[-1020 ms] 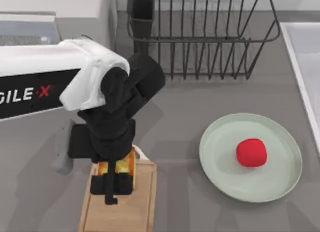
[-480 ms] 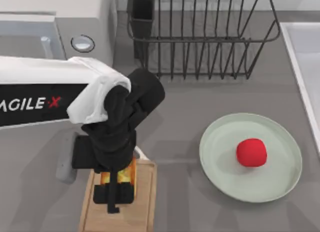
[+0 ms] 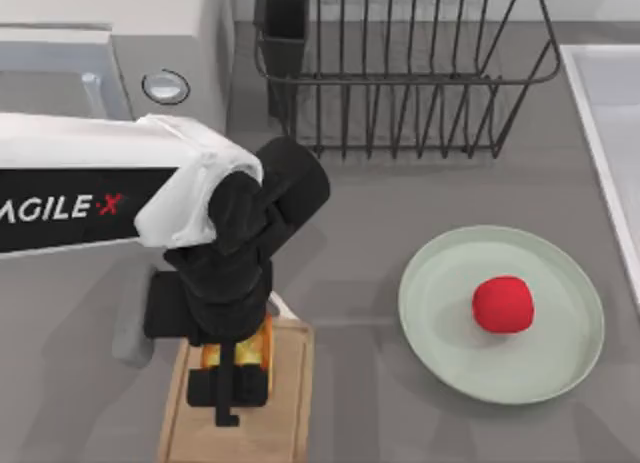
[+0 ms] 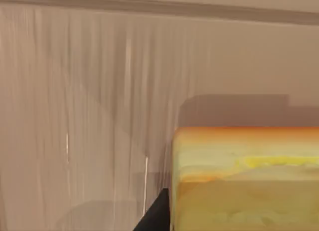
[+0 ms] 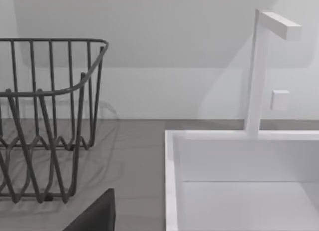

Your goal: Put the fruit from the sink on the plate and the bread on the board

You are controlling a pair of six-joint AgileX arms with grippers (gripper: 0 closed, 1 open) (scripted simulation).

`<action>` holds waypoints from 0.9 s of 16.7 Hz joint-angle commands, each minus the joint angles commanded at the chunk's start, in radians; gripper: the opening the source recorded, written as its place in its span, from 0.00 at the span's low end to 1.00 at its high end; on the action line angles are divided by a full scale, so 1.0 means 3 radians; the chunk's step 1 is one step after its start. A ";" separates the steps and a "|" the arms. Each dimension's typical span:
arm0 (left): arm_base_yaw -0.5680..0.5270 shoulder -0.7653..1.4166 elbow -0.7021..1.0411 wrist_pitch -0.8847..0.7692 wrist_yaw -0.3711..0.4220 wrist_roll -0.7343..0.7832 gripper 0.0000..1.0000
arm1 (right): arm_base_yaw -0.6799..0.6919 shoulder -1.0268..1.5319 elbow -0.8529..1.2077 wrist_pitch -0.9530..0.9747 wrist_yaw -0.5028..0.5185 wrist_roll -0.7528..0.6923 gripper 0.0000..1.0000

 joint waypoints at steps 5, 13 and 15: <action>0.0000 0.0000 0.0000 0.0000 0.0000 0.0000 0.90 | 0.0000 0.0000 0.0000 0.0000 0.0000 0.0000 1.00; 0.0000 0.0000 0.0000 0.0000 0.0000 0.0000 1.00 | 0.0000 0.0000 0.0000 0.0000 0.0000 0.0000 1.00; 0.0002 -0.0003 0.0001 -0.0001 0.0000 0.0000 1.00 | 0.0000 0.0000 0.0000 0.0000 0.0000 0.0000 1.00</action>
